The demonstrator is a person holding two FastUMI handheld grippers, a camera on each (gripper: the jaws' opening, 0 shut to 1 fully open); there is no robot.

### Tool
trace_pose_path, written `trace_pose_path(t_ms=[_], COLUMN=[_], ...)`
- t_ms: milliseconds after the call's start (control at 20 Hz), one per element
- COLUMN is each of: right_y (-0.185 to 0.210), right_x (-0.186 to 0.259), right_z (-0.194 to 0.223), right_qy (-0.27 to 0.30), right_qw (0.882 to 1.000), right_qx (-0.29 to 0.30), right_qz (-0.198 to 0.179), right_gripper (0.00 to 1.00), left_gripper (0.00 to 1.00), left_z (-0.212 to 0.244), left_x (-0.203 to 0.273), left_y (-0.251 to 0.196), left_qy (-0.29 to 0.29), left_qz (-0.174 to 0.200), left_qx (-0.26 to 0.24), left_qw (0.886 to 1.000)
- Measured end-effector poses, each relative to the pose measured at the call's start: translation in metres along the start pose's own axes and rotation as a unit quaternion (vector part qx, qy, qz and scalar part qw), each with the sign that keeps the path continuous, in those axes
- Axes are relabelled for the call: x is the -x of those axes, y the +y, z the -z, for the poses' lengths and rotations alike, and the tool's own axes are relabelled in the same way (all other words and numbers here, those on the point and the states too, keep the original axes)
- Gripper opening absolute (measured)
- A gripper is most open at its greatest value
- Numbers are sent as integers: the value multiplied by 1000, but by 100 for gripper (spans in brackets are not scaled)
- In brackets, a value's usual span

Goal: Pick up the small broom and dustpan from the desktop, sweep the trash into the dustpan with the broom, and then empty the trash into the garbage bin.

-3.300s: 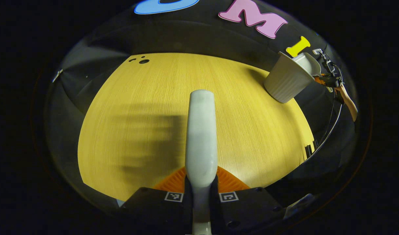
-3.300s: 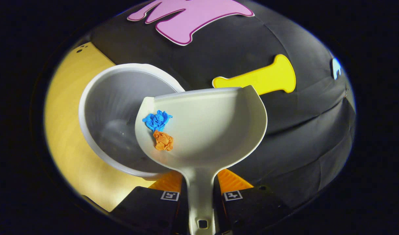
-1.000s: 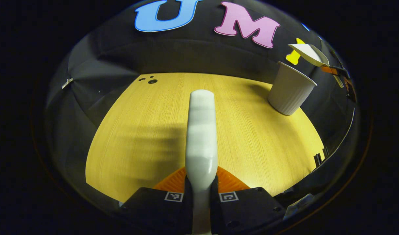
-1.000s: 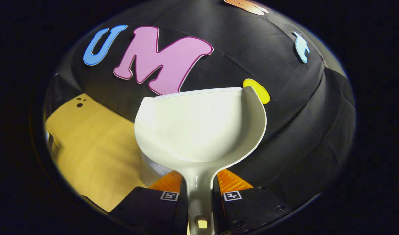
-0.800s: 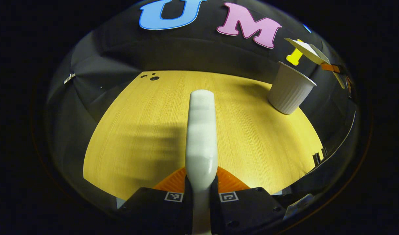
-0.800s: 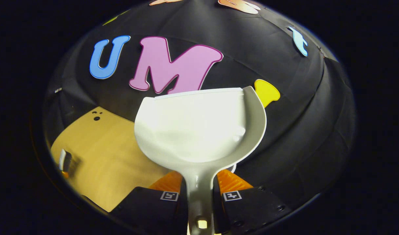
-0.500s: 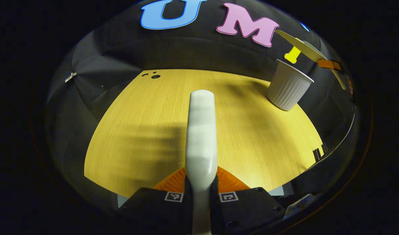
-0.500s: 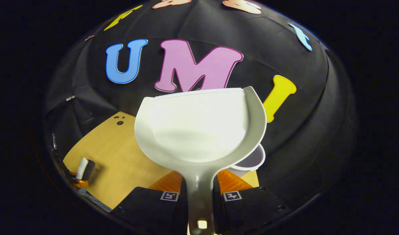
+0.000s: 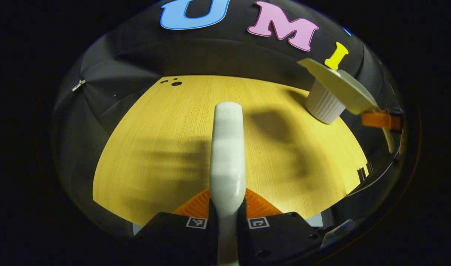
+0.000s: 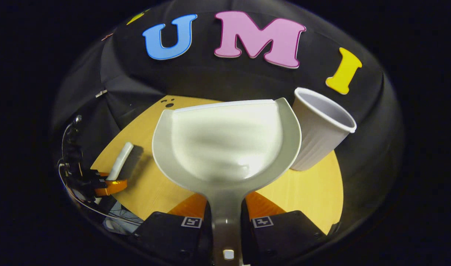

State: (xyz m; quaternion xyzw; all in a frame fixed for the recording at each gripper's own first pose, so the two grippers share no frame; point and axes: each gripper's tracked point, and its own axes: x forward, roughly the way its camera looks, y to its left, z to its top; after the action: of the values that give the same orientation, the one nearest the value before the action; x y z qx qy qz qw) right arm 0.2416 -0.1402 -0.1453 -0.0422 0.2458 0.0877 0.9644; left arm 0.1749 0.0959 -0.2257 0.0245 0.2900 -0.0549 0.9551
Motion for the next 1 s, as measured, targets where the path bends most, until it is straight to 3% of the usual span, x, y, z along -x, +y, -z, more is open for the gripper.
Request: trace_pose_path(t_ms=[50, 100, 150, 400, 450, 650, 700, 750, 800, 1000], right_y=[1, 7, 9, 2, 0, -11, -12, -11, -10, -8], right_x=[-6, -11, -19, -47, -51, -66, -68, -71, -75, -84], right_z=[16, 33, 47, 98, 106, 114, 113, 115, 118, 112], right_qy=[16, 31, 47, 122, 131, 157, 163, 170, 179, 187], right_qw=[1000, 999, 998, 988, 987, 983, 982, 981, 979, 977], right_qx=[-8, -17, -28, -94, -94, -95, -94, -92, -92, -89], right_qz=[-6, -12, -15, -23, -21, -22, -26, -29, -32, -44], right_gripper=[34, 34, 34, 31, 34, 39, 35, 39, 35, 35], left_gripper=[29, 22, 26, 27, 26, 27, 27, 30, 27, 29], left_z=[-1, -3, -4, -8, -10, -10, -9, -8, -10, -7], left_x=[-5, -11, -20, -55, -63, -80, -83, -84, -86, -89], left_y=[1, 0, -2, -5, -7, -12, -11, -11, -11, -16], left_qy=[5, 11, 17, 61, 68, 107, 115, 123, 127, 144], left_qz=[-3, -5, -10, -36, -40, -54, -60, -64, -69, -76], left_qx=[1, 0, -4, -21, -33, -56, -57, -58, -61, -80], left_qw=[1000, 1000, 1000, 997, 996, 991, 990, 989, 988, 983])
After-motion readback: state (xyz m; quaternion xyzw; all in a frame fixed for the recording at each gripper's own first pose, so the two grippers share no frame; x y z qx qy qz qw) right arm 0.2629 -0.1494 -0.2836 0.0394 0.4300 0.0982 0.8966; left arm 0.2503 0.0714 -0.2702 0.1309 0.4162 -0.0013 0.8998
